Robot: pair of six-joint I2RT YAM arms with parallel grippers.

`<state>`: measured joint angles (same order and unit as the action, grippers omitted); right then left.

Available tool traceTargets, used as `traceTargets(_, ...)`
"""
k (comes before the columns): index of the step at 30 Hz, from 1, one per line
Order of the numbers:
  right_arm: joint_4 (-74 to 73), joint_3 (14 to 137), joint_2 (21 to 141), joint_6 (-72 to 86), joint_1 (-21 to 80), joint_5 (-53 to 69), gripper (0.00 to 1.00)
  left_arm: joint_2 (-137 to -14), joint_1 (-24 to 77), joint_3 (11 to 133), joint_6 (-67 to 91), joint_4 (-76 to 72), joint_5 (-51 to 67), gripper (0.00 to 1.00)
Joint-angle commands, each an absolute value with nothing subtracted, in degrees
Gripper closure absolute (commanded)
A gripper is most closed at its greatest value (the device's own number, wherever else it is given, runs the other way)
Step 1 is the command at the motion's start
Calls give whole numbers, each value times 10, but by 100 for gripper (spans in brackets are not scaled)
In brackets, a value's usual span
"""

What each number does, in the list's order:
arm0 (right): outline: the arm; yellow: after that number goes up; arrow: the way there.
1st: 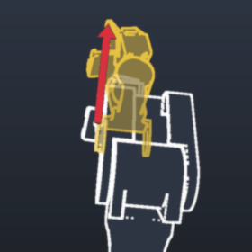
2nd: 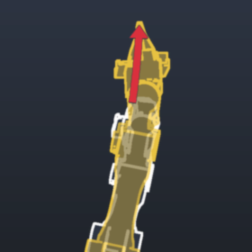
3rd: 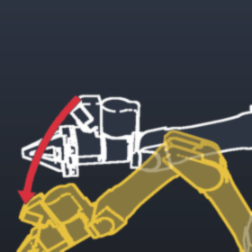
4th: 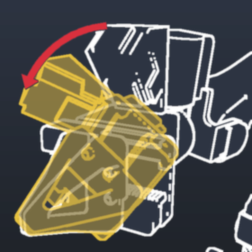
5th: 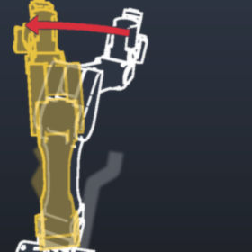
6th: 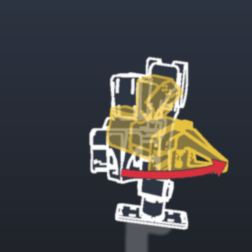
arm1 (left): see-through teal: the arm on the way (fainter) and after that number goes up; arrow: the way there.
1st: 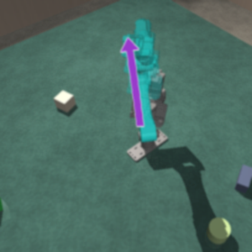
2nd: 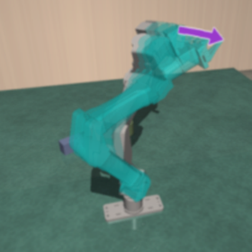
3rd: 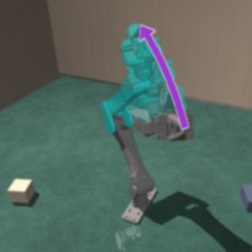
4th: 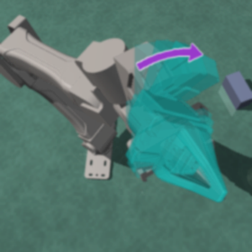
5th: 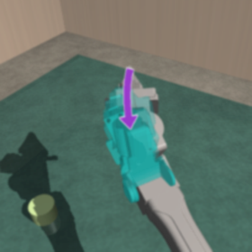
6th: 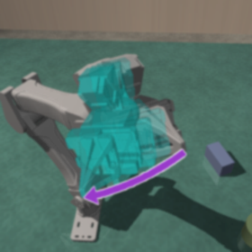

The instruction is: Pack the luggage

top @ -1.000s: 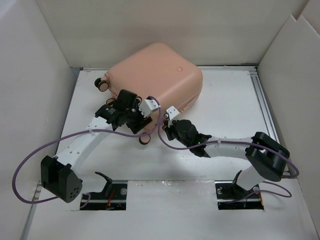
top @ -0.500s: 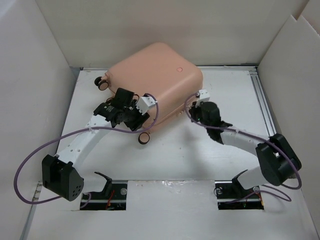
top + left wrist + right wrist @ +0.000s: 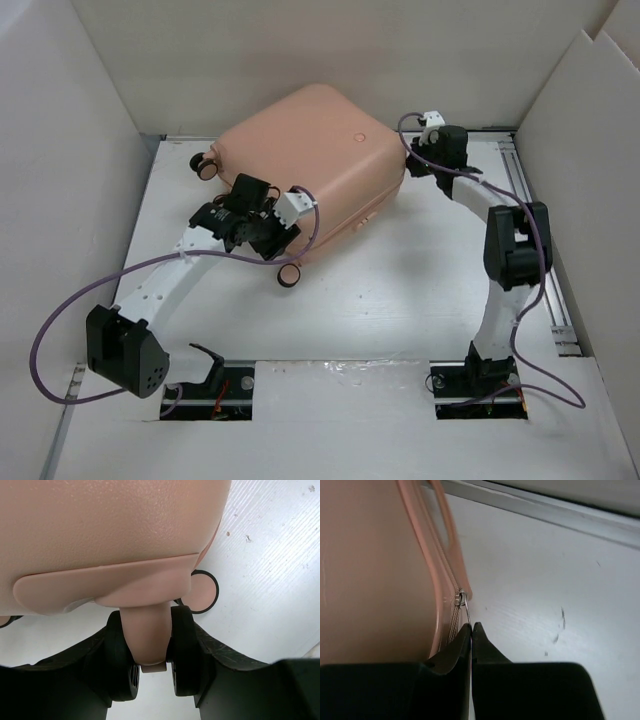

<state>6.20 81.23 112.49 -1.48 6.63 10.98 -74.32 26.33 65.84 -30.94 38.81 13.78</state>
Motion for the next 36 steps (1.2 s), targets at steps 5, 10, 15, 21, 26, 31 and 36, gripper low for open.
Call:
traceTargets(5,158,1052,1275,-145,3,419,100,-763,260,685,-375,465,148,100)
traceTargets(10,172,1027,1283,-145,35,483,100,-768,271,714,-363,478,133,35)
traceTargets(15,216,947,1251,-134,47,490,100,-774,217,947,-290,524,196,29)
traceTargets(21,276,868,1219,-101,64,490,100,-780,86,1020,-140,475,164,20)
traceTargets(26,319,823,1185,-88,91,490,100,-835,-70,821,-114,439,171,39)
traceTargets(31,373,690,1090,-67,142,479,100,-918,-76,746,-138,297,159,38)
traceTargets(36,490,482,962,-12,238,397,100,-1054,-17,907,-205,302,154,36)
